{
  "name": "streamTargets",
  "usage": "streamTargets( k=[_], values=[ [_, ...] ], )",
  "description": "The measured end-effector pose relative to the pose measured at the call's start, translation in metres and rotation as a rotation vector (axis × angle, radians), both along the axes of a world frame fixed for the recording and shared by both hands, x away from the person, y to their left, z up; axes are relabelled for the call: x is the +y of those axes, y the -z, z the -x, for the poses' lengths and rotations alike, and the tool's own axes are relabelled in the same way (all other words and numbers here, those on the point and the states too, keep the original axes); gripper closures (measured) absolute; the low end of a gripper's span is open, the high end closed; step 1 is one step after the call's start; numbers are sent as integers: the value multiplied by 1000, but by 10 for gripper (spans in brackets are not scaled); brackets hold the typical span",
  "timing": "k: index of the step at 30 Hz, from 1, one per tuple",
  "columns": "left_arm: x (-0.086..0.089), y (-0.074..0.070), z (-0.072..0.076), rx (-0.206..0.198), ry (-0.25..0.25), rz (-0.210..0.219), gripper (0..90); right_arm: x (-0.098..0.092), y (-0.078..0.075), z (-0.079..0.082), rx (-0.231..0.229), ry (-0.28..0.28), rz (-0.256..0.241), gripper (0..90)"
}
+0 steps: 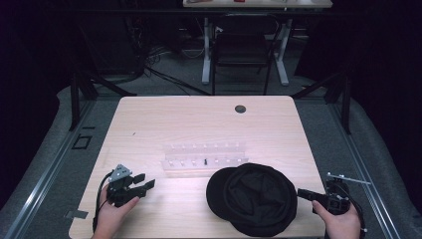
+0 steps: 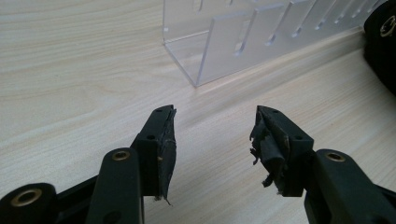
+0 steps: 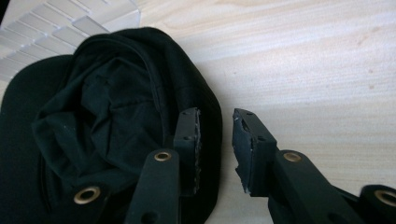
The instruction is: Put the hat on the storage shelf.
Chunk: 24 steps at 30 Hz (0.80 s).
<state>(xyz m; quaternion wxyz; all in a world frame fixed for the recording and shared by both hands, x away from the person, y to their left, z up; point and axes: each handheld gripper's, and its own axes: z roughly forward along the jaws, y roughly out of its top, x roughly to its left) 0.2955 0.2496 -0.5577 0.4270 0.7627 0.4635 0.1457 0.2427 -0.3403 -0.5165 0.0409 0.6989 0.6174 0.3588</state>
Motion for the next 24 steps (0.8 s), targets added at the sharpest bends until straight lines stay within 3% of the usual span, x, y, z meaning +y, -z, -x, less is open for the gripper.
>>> streamTargets(
  k=[9, 10, 11, 12, 13, 14, 15, 17, 18, 19, 24],
  values=[
    [0, 0, 0, -1, -1, 0, 489, 0, 2, -1, 24, 5, -12, 719],
    [0, 0, 0, -2, -1, 1, 489, -2, -5, 1, 56, -17, 9, 725],
    [0, 0, 0, -2, 0, 0, 488, -1, -7, 2, 56, -16, 4, 725],
    [0, 0, 0, -2, 1, -1, 488, 1, -8, 2, 40, -11, -39, 726],
    [0, 0, 0, -2, 1, -1, 488, 1, -8, 2, 40, -11, -39, 726],
    [0, 0, 0, -1, 2, -1, 488, 4, -14, 4, 63, -32, -8, 728],
    [0, 0, 0, -2, 3, -1, 489, 7, -12, 3, 52, -23, -43, 728],
    [0, 0, 0, -5, 4, -3, 488, 11, -12, 3, 71, -17, -38, 732],
    [-1, 0, 0, -4, 4, 0, 488, 8, -15, 3, 115, -55, 26, 734],
    [-1, 0, 0, -4, 4, 0, 488, 12, -11, 3, 89, -18, -35, 734],
    [0, 0, 0, -3, 2, 0, 488, 11, -6, 0, 137, -25, -28, 774]
  ],
)
